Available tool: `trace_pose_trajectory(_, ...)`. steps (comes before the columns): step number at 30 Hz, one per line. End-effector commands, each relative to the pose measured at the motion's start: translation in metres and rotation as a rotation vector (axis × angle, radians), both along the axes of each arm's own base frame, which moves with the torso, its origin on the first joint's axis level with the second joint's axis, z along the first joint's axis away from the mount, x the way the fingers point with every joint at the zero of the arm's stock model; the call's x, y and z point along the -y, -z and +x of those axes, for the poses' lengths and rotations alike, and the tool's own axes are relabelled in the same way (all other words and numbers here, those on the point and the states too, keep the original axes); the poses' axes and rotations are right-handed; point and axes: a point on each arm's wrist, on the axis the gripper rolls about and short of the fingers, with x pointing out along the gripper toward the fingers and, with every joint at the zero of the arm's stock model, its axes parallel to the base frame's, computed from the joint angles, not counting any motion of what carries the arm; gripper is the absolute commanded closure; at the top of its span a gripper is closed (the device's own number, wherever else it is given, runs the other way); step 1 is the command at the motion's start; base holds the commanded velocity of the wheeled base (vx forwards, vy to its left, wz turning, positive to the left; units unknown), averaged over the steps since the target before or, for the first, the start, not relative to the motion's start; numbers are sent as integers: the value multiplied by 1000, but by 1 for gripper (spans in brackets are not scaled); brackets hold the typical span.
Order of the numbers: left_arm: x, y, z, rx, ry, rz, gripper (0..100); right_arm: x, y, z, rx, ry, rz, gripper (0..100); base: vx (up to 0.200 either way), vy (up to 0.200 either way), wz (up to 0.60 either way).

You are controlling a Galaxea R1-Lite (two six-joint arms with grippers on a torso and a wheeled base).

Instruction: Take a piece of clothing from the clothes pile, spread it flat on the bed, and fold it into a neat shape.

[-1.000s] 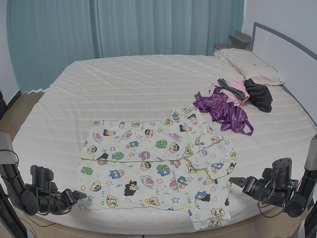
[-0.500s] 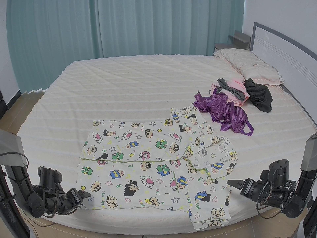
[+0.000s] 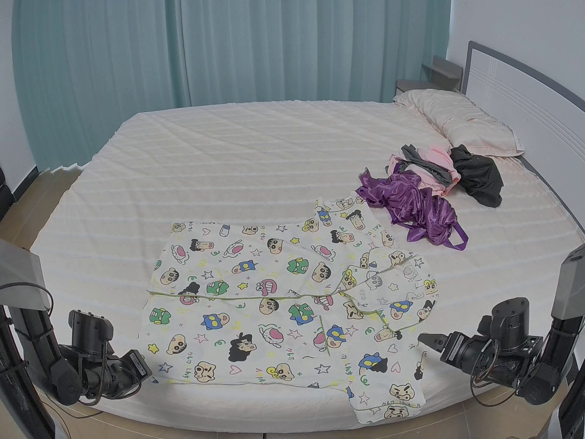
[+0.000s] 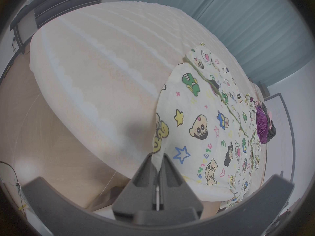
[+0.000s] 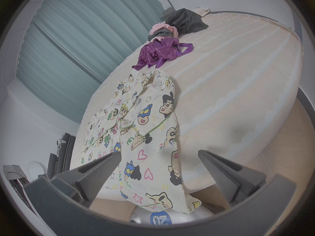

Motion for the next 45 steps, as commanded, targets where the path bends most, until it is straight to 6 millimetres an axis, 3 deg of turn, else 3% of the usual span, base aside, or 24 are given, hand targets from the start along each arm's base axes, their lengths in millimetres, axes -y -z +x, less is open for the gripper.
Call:
trace_pose_trajectory(1,-1,-4,-5,20,5,4,100,0,4,-2,-17,-10,-16,0,0,0,0)
trace_pose_trajectory(6,-1,-7,-8,51,6,5,100,-3,8,3,1,-32,-16,0,0,0,0)
trace_pose_trajectory(15,-2,-9,-8,67,9,6,100,-13,58,30,-11,-109,-144,0,0,0,0)
trace_pose_trajectory(22,-2,-9,-8,67,9,3,100,-21,60,46,40,-133,-114,0,0,0,0)
trace_pose_trajectory(23,-2,-9,-8,67,9,3,100,-22,60,48,46,-141,-105,100,0,0,0)
trace_pose_trajectory(29,-1,-9,-8,65,12,1,100,-20,49,62,120,-113,-79,100,0,0,0)
trace_pose_trajectory(35,-1,-9,-7,70,12,1,100,-13,34,90,236,-62,-66,100,0,0,0)
trace_pose_trajectory(41,-2,-10,-5,75,3,-2,100,-11,34,110,260,-58,-100,100,0,0,0)
trace_pose_trajectory(45,-2,-7,-4,66,4,-3,100,-14,44,117,220,-66,-109,100,0,0,0)
